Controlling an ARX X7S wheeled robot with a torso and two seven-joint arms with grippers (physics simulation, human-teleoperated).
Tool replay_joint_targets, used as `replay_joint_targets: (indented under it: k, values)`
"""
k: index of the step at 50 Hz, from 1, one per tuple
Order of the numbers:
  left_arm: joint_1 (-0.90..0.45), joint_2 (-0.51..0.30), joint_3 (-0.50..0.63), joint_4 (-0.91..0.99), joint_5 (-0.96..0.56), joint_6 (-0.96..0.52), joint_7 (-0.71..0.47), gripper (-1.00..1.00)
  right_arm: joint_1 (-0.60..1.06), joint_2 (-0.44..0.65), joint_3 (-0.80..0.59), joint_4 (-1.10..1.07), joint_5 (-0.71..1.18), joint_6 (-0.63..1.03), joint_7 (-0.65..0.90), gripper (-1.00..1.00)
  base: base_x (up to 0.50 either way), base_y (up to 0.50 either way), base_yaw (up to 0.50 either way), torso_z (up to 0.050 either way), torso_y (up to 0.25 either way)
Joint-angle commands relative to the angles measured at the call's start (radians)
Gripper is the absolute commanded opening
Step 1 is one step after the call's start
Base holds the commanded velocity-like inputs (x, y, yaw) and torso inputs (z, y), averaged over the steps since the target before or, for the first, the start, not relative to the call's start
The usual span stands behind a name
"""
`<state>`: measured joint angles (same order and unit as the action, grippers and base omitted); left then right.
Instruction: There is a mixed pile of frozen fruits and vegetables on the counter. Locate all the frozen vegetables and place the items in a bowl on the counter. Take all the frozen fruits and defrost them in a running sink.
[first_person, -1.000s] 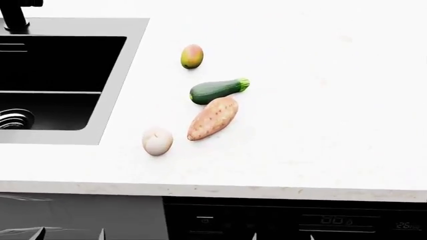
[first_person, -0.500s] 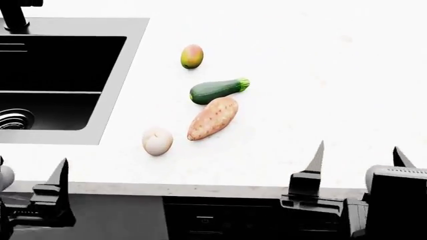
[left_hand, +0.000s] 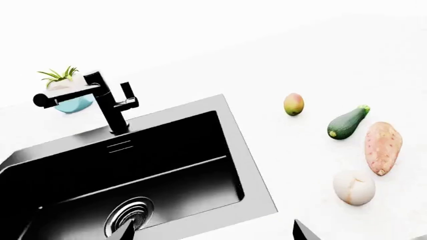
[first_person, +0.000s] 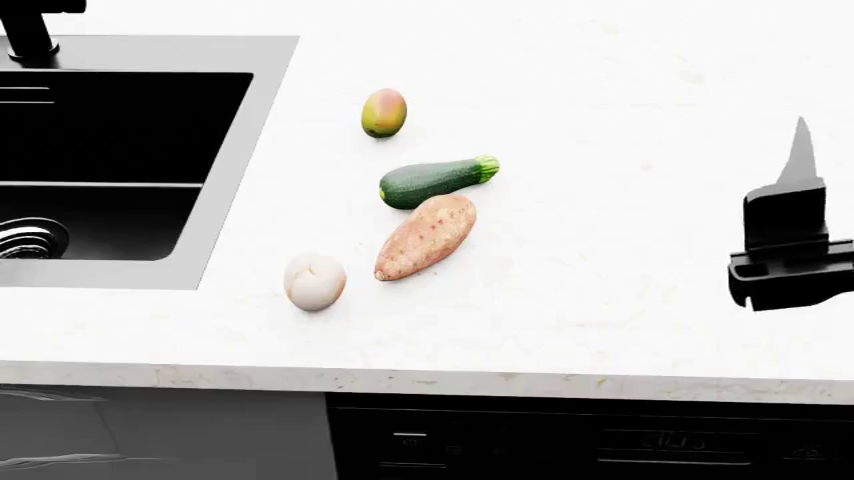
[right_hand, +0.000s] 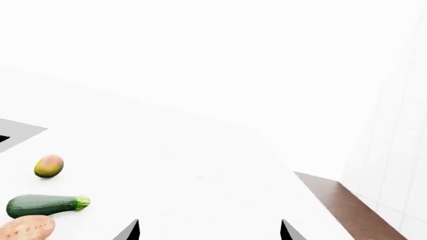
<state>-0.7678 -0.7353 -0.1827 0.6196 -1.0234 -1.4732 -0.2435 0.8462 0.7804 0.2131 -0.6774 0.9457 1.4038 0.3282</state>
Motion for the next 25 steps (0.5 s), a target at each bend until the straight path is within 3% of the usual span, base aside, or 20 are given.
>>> replay_joint_targets:
  k: [1,9,25]
  values:
    - [-0.088,-0.121,0.003,-0.055,-0.073,-0.058,0.006,1.00,0.159,0.100,-0.053,0.104,0.104,0.078,-0.005,1.00,0.00,0.00,0.00,0.000,0.000]
    - [-0.150,-0.122,0.048,-0.087,-0.112,-0.059,-0.007,1.00,0.111,0.081,-0.001,0.112,0.158,0.085,0.010,1.00,0.15,0.00,0.00,0.000,0.000]
    - [-0.094,-0.148,0.067,-0.107,-0.123,0.000,0.004,1.00,0.078,0.061,-0.018,0.114,0.188,0.065,0.039,1.00,0.20,0.00,0.00,0.000,0.000]
